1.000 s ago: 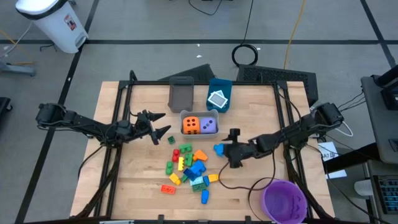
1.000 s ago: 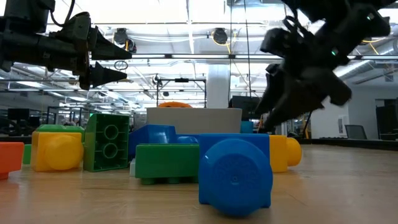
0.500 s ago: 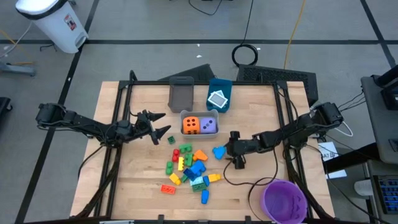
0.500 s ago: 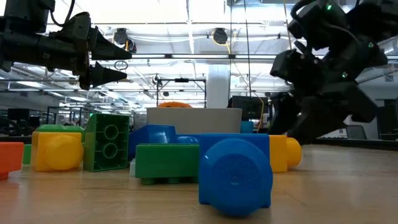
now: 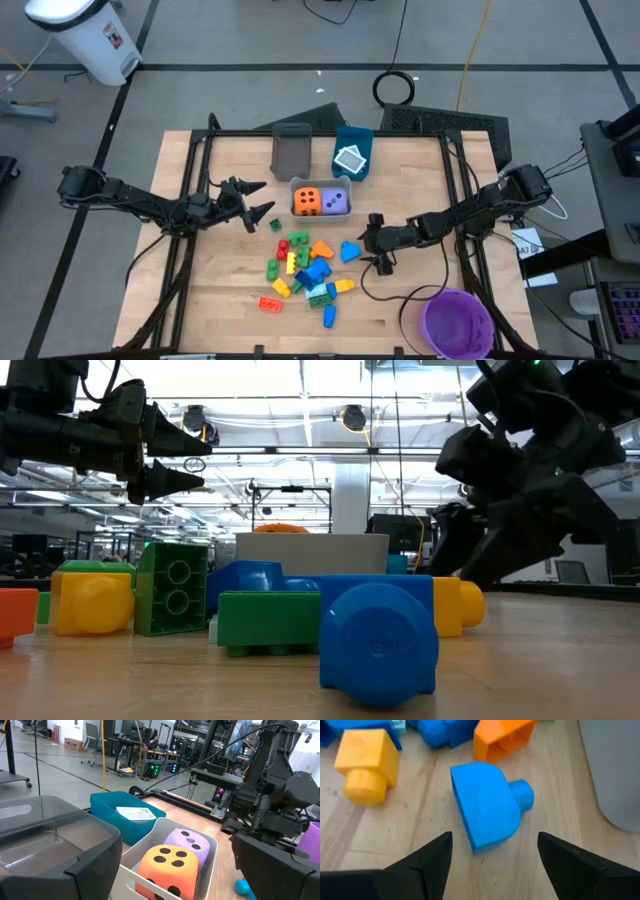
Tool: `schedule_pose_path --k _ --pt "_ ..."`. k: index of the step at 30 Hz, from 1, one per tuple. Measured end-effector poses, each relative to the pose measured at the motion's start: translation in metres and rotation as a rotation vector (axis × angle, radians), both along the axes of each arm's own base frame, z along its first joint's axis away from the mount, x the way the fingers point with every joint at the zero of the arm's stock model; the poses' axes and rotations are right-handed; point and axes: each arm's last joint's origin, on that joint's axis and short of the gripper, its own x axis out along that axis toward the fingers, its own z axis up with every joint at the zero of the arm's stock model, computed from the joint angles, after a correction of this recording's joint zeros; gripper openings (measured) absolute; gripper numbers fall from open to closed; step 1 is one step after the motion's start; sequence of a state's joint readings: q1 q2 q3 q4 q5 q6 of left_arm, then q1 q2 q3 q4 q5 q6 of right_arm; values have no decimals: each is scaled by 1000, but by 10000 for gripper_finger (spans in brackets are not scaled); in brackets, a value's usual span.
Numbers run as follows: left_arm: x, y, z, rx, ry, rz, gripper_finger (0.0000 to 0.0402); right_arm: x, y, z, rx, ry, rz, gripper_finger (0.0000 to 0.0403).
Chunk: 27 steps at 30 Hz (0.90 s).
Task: Pick & Place Toys
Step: Put the blue game piece into the black bin
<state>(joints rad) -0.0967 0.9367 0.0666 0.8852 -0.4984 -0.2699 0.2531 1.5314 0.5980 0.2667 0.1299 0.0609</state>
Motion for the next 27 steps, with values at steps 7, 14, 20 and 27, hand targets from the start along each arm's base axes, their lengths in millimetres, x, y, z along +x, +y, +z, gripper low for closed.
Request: schedule_pose_path --k 7,14,20,27 --pt "0 0 0 0 0 0 379 5 2 1 -17 -63 24 265" --pt "0 0 0 0 0 0 379 12 -2 -19 -46 -22 33 265" --pt "0 0 0 0 0 0 379 19 -8 -25 -72 -62 52 258" --pt "0 0 0 1 1 0 379 20 -9 -25 -68 -68 58 194"
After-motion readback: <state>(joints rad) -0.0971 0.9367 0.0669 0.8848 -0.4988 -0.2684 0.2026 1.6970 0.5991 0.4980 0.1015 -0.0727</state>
